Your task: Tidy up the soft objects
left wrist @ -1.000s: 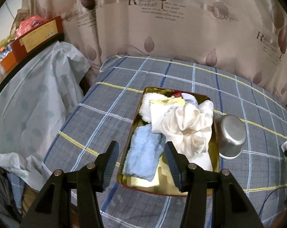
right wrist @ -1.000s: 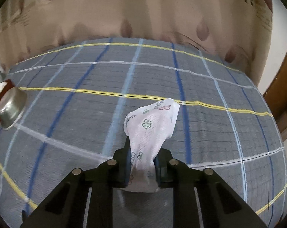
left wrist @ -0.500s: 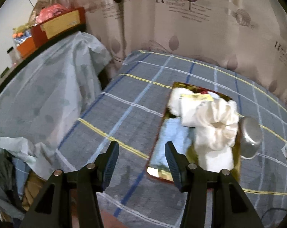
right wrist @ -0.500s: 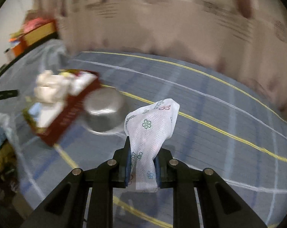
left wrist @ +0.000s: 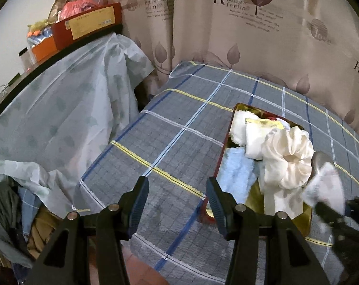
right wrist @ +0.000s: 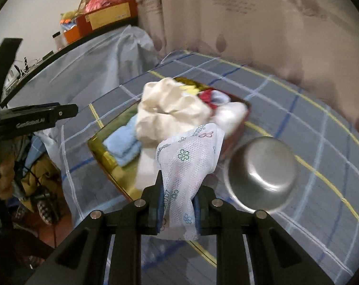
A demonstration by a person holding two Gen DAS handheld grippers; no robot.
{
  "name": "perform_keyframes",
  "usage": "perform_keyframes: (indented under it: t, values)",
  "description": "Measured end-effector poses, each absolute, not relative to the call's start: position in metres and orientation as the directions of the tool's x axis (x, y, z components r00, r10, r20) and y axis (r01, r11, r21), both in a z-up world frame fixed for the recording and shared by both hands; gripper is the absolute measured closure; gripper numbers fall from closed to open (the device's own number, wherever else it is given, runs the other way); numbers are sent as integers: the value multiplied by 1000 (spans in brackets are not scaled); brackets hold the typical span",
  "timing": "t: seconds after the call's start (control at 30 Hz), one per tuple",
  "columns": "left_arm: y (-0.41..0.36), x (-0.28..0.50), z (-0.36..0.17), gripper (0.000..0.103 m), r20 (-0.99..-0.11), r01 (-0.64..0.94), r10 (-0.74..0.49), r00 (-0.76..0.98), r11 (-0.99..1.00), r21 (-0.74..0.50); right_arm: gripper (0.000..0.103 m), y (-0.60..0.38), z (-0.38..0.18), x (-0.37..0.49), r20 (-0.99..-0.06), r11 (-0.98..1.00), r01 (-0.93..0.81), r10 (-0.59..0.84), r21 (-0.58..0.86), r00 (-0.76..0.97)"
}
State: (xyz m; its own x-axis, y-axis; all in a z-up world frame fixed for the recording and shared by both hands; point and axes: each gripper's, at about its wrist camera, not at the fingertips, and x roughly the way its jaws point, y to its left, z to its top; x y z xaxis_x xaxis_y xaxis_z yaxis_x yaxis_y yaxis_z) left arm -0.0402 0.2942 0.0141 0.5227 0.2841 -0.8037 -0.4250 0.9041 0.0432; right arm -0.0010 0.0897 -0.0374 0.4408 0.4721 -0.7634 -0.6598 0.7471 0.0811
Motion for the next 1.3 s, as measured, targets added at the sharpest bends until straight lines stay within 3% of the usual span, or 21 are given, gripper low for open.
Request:
perform_keyframes:
  t: [0.43,0.53,0.6,0.67,0.73,0.97,1.3]
  values:
    - [295,-40,8,52,-809,-428,289,512,902,52,85,139,-66,25,-771,771,-632,450,80,451]
    - [291,-40,8,52,-811,-417,281,513,908,51,80,141,-66,21,-767,774,-629,445,69,463]
    - [288,-40,8,52,-812,-412,279,513,910,52,69,142,-65,17,-762,774,-630,445,64,470]
    - [285,-41,10,52,-811,-404,272,519,914,48,47,139,-61,14,-753,786,-615,440,59,490]
    - [282,-41,10,52,-808,-403,276,520,914,53,38,136,-57,10,-744,791,-609,445,65,499]
    - [275,-41,11,52,-809,-387,266,525,921,52,19,122,-40,-1,-721,814,-573,451,90,526]
    - [266,-43,15,52,-807,-375,254,533,926,44,12,96,-26,-23,-705,858,-504,418,99,573]
